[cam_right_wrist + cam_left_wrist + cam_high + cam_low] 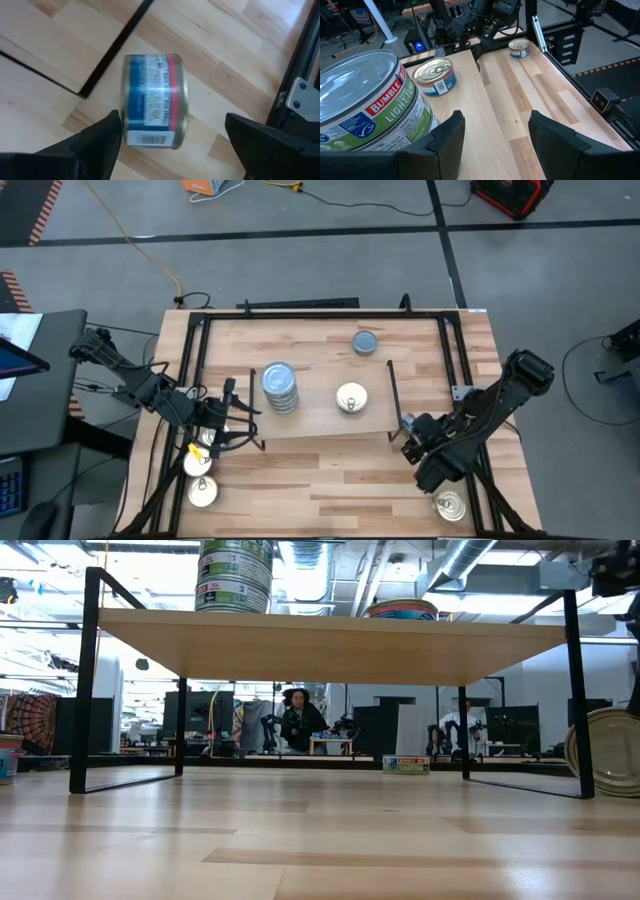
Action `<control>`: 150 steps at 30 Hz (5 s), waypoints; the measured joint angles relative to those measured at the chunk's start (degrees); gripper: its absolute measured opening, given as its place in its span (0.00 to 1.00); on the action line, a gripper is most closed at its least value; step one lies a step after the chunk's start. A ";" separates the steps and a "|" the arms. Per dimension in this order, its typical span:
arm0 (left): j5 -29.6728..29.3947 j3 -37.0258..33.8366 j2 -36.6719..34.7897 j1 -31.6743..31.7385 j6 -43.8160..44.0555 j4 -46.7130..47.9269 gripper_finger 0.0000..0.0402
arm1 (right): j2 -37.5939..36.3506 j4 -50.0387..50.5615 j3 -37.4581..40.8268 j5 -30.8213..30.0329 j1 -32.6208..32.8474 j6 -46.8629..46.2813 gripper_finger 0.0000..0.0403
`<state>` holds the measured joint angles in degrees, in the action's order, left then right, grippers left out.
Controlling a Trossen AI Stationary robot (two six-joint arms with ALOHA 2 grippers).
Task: Stack canned seafood by type on shelf
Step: Stack the blue tuna can on top of the blue tuna can on the shelf
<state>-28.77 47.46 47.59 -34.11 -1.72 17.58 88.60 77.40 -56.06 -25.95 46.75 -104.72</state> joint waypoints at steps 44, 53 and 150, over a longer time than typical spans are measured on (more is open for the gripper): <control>0.17 -0.02 0.00 0.00 -0.47 -0.61 0.52 | -2.62 11.89 -11.71 -0.92 9.47 -6.97 0.53; 1.62 -0.02 0.00 0.00 0.21 -0.64 0.52 | -3.11 13.11 -15.30 -9.16 -3.30 10.66 0.54; -6.57 -0.07 -2.62 -11.41 -5.15 -11.45 0.52 | 6.29 -13.66 -37.98 -19.15 -19.50 94.10 0.76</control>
<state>-35.34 47.40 44.97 -45.52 -6.87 6.13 94.89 63.74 -94.04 -45.10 27.25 -10.62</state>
